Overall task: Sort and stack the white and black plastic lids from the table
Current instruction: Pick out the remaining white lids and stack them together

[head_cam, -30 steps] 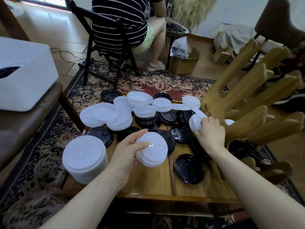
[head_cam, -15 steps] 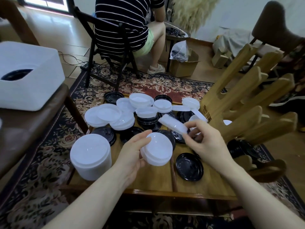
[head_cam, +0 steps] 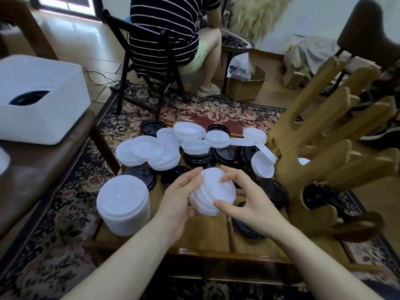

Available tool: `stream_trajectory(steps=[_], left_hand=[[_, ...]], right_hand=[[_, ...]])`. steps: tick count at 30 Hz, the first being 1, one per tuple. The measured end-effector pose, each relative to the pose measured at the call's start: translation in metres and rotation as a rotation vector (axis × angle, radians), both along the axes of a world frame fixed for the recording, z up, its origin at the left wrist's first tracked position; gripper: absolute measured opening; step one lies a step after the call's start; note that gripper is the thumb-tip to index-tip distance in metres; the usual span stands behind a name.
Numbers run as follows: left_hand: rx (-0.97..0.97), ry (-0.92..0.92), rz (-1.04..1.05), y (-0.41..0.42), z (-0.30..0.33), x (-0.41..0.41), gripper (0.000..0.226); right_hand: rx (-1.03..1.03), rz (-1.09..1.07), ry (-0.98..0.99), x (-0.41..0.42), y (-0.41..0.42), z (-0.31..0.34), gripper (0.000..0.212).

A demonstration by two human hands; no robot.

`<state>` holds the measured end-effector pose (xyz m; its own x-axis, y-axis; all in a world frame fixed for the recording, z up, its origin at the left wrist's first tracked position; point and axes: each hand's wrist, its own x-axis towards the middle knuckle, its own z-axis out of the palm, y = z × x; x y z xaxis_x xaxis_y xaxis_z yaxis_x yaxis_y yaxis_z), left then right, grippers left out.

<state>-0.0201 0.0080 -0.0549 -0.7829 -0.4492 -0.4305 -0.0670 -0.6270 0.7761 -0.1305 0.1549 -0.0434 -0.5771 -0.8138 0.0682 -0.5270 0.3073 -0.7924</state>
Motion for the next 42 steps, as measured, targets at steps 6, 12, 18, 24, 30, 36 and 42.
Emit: stream_trajectory(steps=[6,12,18,24,30,36,42], left_hand=[[-0.064,-0.008,-0.017,0.004,0.004,-0.002,0.028],[-0.069,0.025,-0.012,0.008,0.007,0.000,0.028],[0.010,0.060,0.036,0.011,0.006,0.001,0.029],[-0.054,0.094,-0.023,0.015,0.003,0.002,0.032],[-0.134,0.144,-0.056,0.018,-0.001,0.003,0.056],[-0.074,0.116,-0.017,0.013,-0.002,0.003,0.040],[-0.122,0.114,-0.101,0.008,0.001,0.003,0.048]], right_hand=[[-0.002,-0.089,-0.014,0.003,-0.004,0.000,0.058],[0.024,-0.124,0.039,0.011,-0.009,0.001,0.064],[0.102,-0.221,0.066,0.019,-0.013,0.005,0.076],[0.110,-0.254,0.080,0.021,-0.013,0.011,0.065],[0.133,-0.216,0.010,0.020,-0.010,0.013,0.061],[0.163,-0.011,-0.056,0.014,-0.007,0.007,0.076],[0.131,0.171,-0.057,-0.005,0.001,0.016,0.083]])
